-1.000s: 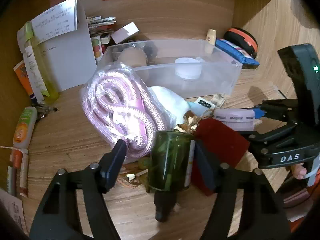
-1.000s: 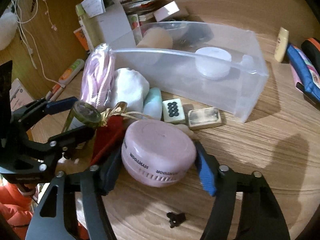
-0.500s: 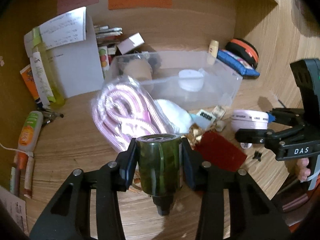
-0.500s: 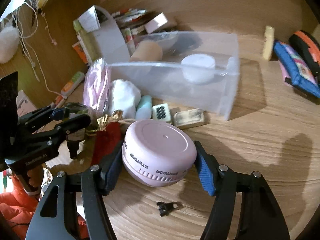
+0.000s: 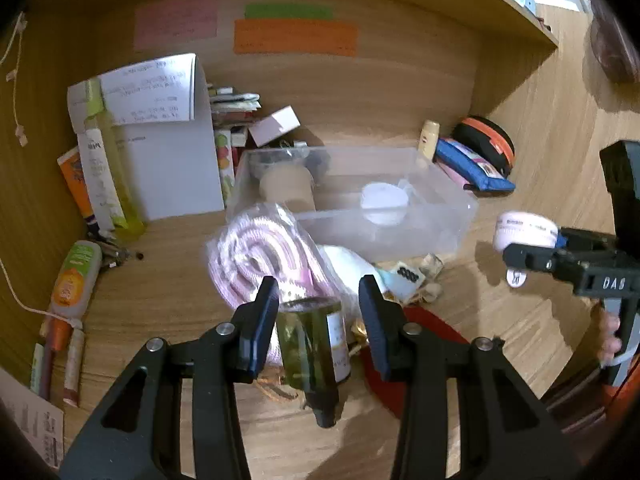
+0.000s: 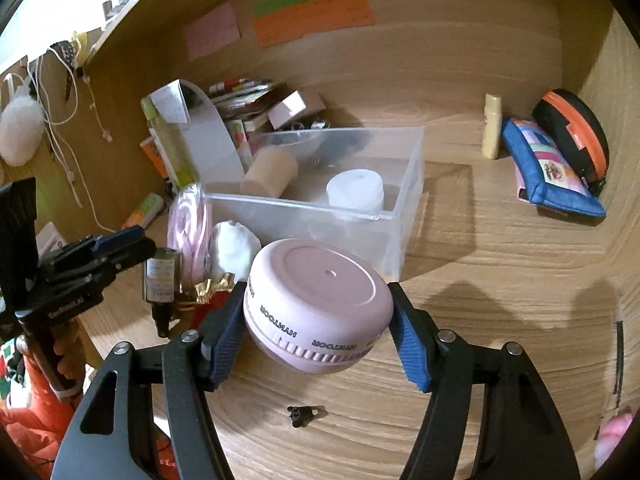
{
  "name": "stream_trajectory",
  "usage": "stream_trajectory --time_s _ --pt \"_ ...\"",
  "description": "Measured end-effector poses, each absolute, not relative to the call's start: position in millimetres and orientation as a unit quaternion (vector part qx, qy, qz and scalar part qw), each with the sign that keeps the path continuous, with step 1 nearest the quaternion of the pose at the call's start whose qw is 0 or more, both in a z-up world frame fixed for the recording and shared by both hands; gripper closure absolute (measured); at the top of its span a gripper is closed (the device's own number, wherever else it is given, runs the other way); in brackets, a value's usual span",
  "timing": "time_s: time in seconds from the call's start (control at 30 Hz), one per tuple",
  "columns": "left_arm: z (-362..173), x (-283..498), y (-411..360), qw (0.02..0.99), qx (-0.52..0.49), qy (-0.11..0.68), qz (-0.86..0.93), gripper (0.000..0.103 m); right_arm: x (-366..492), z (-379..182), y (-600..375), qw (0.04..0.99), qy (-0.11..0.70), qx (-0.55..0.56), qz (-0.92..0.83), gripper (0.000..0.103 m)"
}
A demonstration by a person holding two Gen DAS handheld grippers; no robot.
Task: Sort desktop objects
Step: 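Carry both items into the clear plastic box and open both tools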
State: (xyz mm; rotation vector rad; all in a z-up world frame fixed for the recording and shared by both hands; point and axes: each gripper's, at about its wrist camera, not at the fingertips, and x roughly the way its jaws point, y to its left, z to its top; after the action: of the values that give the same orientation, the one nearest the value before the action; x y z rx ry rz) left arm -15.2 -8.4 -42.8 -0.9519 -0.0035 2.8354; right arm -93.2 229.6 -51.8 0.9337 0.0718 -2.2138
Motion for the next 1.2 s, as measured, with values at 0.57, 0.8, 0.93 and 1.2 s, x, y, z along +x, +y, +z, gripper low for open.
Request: stream_trajectory --time_s 0.57,0.8,0.93,1.2 --pt "-58 -19 -13 0.055 -0.334 -0.017 0.941 0.062 -95 -49 223 0.375 0.028 0.364 -0.852 0.04" --pt "-33 -21 -21 0.047 -0.301 -0.031 0.952 0.062 -100 -23 219 0.381 0.018 0.326 -0.865 0.04" --pt "-18 -27 -23 0.044 -0.281 -0.036 0.958 0.062 -109 -10 218 0.382 0.006 0.31 -0.87 0.04" --pt "15 -49 -31 0.042 -0.247 -0.039 0.967 0.062 -130 2 204 0.382 0.0 0.297 -0.875 0.04"
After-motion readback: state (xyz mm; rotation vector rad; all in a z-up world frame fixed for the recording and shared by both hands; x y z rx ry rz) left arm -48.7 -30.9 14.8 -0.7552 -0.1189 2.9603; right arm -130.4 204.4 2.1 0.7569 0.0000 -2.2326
